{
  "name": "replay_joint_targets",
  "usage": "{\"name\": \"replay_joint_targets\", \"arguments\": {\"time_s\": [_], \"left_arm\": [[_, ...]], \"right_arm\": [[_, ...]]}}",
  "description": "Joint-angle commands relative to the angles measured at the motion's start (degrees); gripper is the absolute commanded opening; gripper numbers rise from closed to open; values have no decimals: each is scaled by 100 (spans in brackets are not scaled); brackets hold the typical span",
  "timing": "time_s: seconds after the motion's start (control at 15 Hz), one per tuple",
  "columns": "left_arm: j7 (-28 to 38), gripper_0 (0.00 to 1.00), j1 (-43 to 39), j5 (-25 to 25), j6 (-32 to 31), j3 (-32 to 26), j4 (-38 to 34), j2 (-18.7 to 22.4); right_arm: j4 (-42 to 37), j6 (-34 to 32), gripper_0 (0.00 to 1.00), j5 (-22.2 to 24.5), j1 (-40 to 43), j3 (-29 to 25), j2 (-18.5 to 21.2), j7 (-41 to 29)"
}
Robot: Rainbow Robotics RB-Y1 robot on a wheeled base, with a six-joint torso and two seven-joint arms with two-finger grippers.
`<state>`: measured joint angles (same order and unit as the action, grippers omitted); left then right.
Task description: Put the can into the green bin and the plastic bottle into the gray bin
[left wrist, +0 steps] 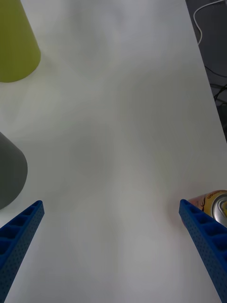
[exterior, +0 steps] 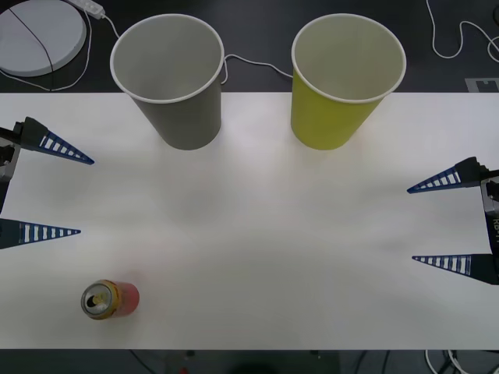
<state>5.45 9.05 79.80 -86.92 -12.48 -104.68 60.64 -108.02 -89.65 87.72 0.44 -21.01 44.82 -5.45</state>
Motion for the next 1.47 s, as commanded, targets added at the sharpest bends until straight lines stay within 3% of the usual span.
{"name": "replay_joint_targets", "arguments": {"time_s": [0.07,0.67,1.47], "left_arm": [[0,100,0,0,0,0,0,0],[-114,100,0,53,-114,167,149,-35],[-2883,100,35,-721,-308,747,2549,9]], "right_arm": [[0,0,100,0,0,0,0,0],[0,0,100,0,0,0,0,0],[0,0,100,0,0,0,0,0]]}}
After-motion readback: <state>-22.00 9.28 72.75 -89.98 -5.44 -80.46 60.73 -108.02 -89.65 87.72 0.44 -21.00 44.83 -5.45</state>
